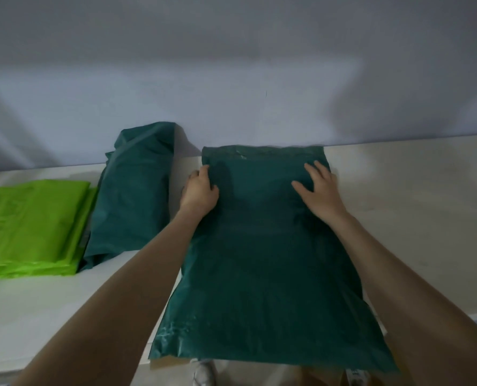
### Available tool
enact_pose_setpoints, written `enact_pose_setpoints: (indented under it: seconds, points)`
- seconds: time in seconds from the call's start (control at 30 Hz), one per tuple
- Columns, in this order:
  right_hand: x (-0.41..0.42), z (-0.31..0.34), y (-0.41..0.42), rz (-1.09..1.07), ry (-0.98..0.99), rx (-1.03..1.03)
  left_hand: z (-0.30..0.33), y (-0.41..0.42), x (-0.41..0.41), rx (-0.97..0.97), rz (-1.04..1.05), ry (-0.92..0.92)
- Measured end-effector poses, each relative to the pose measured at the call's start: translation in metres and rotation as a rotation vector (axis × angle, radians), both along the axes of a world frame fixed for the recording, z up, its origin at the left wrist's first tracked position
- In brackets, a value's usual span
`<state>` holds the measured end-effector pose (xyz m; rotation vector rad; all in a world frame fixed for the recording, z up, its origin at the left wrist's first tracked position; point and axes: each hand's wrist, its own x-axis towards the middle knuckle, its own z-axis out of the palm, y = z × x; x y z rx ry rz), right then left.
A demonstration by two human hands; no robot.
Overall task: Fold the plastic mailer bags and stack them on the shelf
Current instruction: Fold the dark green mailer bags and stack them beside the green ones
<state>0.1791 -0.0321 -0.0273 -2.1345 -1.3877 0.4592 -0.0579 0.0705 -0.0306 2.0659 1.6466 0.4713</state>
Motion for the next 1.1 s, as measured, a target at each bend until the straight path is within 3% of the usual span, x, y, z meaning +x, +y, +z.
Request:
enact_pose_setpoints:
  seconds: [0.1,0.2,0.3,0.47,0.6,0.83,0.93,1.1]
  points:
    - [0.012,0.009,0.003,-0.182,0.002,0.016,0.005,0.003,0.003,-0.048,0.071,-0.237]
    - [0.023,0.013,0.002,-0.358,0.219,-0.005,0.014,0.003,0.007,-0.021,0.148,-0.413]
    - [0.027,0.014,0.0,-0.43,0.392,0.04,0.024,0.004,0.008,-0.017,0.19,-0.483]
    - [0.024,0.018,0.002,-0.565,0.48,0.05,0.038,0.014,0.005,-0.026,0.246,-0.464]
    - [0.024,0.028,0.01,-0.571,0.441,0.039,0.048,0.022,0.002,-0.024,0.301,-0.529]
    - [0.028,0.057,0.019,-0.559,0.419,0.204,0.069,0.033,-0.003,0.029,0.351,-0.621]
    - [0.031,0.068,0.02,-0.582,0.403,0.256,0.075,0.037,-0.006,-0.033,0.363,-0.846]
    - [0.025,0.091,0.011,-0.533,0.659,0.39,0.085,0.028,-0.016,-0.081,0.331,-1.064]
